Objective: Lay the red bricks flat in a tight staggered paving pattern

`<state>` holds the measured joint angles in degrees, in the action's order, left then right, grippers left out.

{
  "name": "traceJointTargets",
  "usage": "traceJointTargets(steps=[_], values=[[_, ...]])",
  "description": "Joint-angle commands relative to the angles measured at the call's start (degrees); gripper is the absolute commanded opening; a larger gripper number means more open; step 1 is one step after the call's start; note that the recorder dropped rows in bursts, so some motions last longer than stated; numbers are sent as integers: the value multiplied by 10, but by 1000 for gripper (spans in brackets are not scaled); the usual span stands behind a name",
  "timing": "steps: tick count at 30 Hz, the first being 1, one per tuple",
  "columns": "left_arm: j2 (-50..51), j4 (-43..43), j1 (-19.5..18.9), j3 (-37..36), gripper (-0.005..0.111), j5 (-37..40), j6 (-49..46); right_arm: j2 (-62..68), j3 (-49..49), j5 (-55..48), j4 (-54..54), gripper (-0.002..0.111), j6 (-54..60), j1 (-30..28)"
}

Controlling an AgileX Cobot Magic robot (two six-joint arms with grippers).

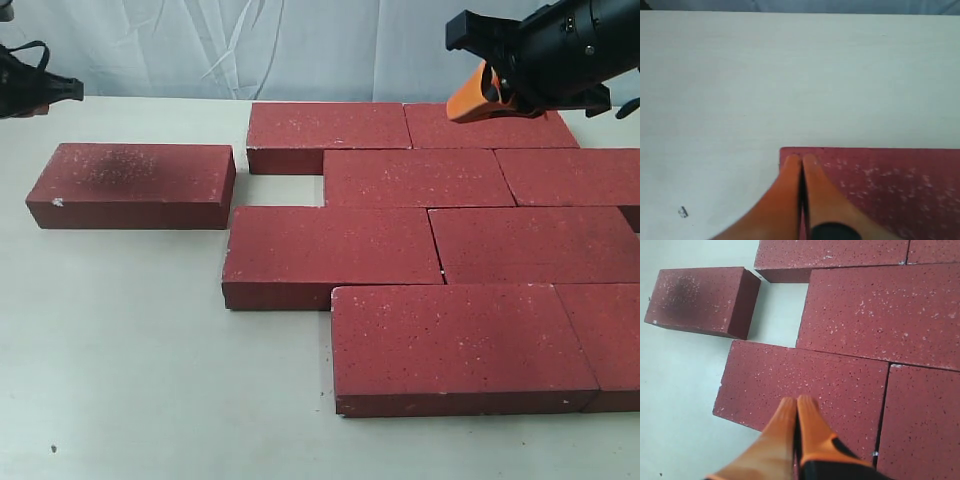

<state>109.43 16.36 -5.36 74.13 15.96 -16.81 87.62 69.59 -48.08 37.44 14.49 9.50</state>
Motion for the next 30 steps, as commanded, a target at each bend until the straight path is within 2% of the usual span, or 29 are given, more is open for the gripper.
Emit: traceJointTargets(steps=[1, 9, 20, 27, 30], values=[[57, -31, -17, 29, 0, -23, 3, 12, -2, 4, 0, -1, 5, -4], [126, -35, -18, 58, 0, -23, 1, 30, -2, 5, 0, -1, 5, -4], [133, -40, 29, 59, 0, -28, -3, 30, -2, 5, 0, -1, 5, -4], [131, -40, 30, 59, 0, -3, -1, 30, -2, 5, 0, -1, 5, -4], [114, -38, 16, 59, 0, 33, 5, 30, -2, 4, 0, -1, 5, -4]])
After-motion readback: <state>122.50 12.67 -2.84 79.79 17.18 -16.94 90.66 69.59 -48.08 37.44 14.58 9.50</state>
